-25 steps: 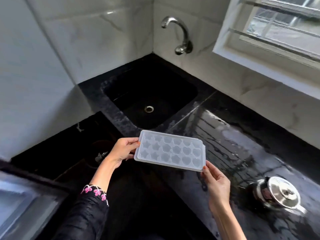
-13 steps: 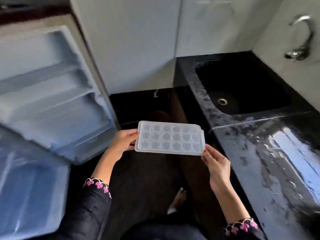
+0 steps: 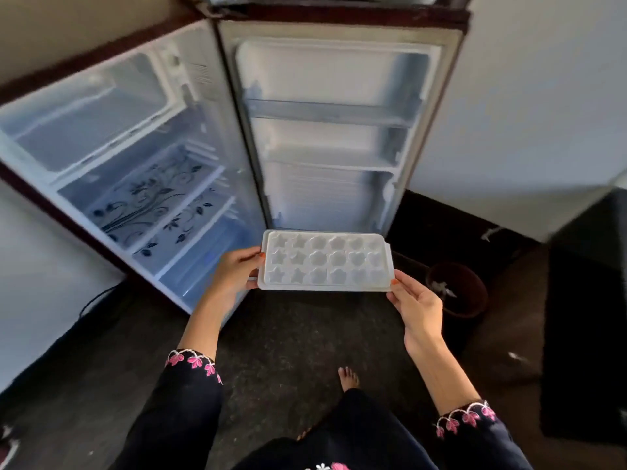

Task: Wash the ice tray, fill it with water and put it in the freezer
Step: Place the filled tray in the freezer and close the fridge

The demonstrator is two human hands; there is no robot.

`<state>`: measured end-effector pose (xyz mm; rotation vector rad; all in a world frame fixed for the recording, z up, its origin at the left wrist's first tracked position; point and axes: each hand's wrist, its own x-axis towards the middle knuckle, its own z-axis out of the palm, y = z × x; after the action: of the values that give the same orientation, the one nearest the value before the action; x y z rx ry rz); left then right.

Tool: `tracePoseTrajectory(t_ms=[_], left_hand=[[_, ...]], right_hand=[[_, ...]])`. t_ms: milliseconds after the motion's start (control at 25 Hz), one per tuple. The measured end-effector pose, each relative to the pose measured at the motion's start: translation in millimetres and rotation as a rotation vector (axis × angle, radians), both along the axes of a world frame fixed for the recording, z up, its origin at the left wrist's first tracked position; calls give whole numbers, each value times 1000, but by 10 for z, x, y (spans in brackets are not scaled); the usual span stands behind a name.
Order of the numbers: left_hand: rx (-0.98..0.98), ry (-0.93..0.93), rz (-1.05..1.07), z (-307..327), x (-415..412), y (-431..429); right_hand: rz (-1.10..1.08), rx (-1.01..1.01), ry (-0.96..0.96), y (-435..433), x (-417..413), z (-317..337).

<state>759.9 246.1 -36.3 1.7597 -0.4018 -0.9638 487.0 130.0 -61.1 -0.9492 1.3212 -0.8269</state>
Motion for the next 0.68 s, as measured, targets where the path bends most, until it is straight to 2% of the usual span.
tracePoseTrajectory(t_ms=[240, 360, 680], left_hand=[[-9, 13, 413, -58, 385, 2], [-44, -50, 602, -67, 487, -21], [-83, -207, 941, 152, 1244, -150]], right_hand=[[311, -3, -17, -763, 909, -57], [471, -43, -14, -1101, 1364, -29], [753, -75, -95, -1665, 2843, 261]])
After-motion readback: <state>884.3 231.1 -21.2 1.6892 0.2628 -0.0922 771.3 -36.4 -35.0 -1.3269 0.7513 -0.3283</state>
